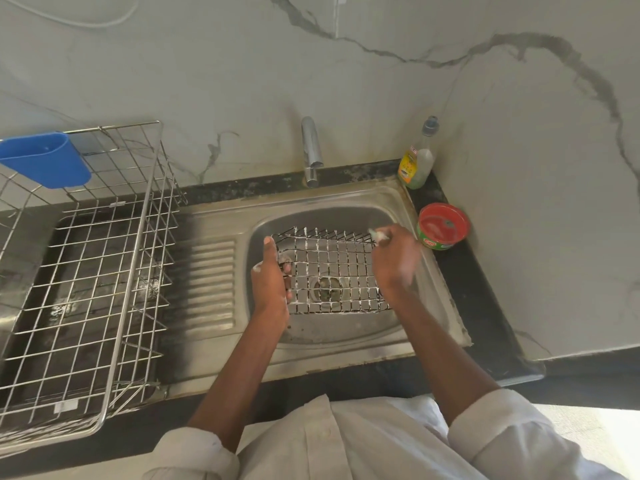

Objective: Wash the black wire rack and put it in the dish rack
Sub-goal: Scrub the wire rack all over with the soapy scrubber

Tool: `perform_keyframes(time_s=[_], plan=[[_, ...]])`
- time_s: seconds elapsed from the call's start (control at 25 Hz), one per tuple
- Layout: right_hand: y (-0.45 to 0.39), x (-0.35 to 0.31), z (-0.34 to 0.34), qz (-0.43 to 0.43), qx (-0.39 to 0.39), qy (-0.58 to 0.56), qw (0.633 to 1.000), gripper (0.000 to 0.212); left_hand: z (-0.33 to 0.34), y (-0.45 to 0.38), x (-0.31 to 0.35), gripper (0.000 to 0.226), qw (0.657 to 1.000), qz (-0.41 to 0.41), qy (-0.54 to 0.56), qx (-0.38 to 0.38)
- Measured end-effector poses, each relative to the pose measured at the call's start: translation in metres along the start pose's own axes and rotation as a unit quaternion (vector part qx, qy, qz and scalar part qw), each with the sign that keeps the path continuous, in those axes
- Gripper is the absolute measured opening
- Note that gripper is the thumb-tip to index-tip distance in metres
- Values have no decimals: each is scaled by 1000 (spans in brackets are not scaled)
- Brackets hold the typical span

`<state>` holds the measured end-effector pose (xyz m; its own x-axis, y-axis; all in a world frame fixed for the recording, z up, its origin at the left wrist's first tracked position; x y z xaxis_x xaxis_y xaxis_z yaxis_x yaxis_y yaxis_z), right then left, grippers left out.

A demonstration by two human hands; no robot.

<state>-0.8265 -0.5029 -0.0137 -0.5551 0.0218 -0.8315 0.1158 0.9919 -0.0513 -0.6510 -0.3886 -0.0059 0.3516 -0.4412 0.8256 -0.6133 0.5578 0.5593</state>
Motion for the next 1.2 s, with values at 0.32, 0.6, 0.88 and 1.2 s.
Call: perform_keyframes(time_s=[0.32,0.6,0.88,1.2], plan=[[28,-40,25,-256,-115,2,960,36,3,-9,-7,57,1000,2,-6,5],[-15,17,-24,67,6,46,997,28,3,-12,-7,50,997,50,-62,-1],[55,-52,13,-188,-70,34,979,39,5,-14,-10,65,987,120,-106,28],[53,-94,41,-177,-65,-53,981,28,-7,-21,-14,68,980,146,-133,-10]])
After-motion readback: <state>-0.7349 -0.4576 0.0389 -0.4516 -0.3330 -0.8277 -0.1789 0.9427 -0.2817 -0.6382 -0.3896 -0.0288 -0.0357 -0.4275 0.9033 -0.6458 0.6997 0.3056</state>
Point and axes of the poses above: each hand's wrist, its own y-axis away from the middle knuckle, its own z-axis out of the palm, x = y × z, the point moved 1 cm from there along -y, towards the middle knuckle, and after that the axes turned 9 degrees about -y, right-handed, at the moved point
